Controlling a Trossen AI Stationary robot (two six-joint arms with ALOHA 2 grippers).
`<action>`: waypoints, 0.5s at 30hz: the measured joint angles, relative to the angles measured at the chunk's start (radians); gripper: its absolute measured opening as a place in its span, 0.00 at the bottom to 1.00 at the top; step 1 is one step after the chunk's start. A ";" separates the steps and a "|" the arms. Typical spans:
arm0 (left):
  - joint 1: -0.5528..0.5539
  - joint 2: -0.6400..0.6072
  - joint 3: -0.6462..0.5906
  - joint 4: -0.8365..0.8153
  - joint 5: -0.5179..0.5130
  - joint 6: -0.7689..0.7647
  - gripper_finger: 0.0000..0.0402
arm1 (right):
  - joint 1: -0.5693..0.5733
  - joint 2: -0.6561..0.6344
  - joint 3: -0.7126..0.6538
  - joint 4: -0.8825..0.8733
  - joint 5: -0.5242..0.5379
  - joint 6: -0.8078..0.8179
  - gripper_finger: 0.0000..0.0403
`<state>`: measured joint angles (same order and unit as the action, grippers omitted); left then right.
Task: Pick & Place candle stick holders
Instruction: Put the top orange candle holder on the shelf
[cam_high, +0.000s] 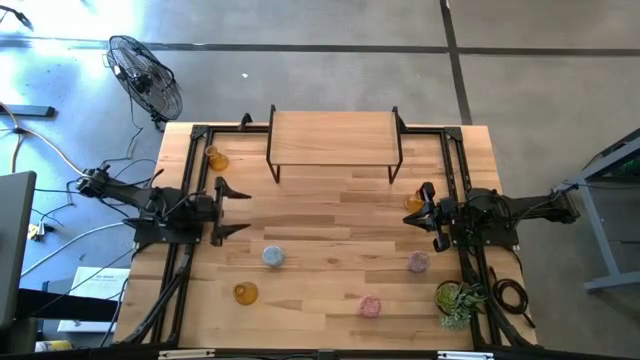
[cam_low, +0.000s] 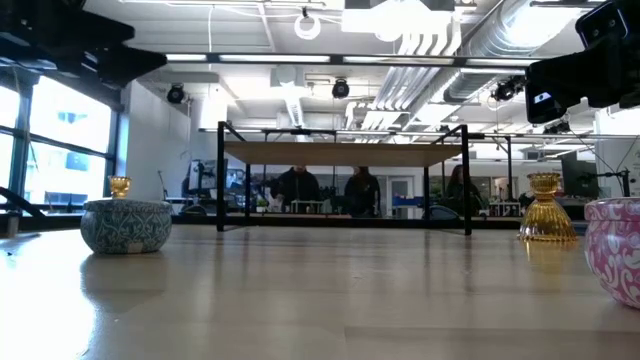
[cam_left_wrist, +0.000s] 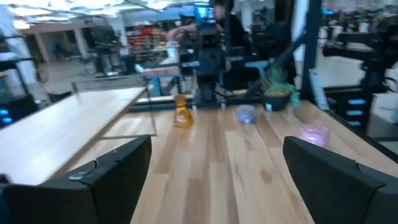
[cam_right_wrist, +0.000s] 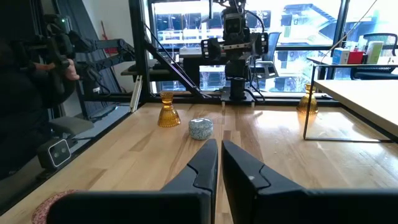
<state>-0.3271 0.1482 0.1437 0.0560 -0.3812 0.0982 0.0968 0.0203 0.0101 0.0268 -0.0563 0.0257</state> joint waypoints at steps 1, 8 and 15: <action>0.000 0.000 0.000 -0.002 -0.005 0.000 0.90 | 0.000 0.000 0.000 0.000 0.000 0.000 0.04; 0.000 0.000 0.000 0.006 0.063 -0.016 0.90 | 0.000 0.000 0.000 0.000 0.000 0.000 0.04; 0.000 0.000 0.000 0.062 0.078 -0.029 0.90 | 0.000 0.000 0.000 0.000 0.000 0.000 0.04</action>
<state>-0.3275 0.1486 0.1440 0.1176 -0.3031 0.0689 0.0967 0.0203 0.0104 0.0266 -0.0561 0.0257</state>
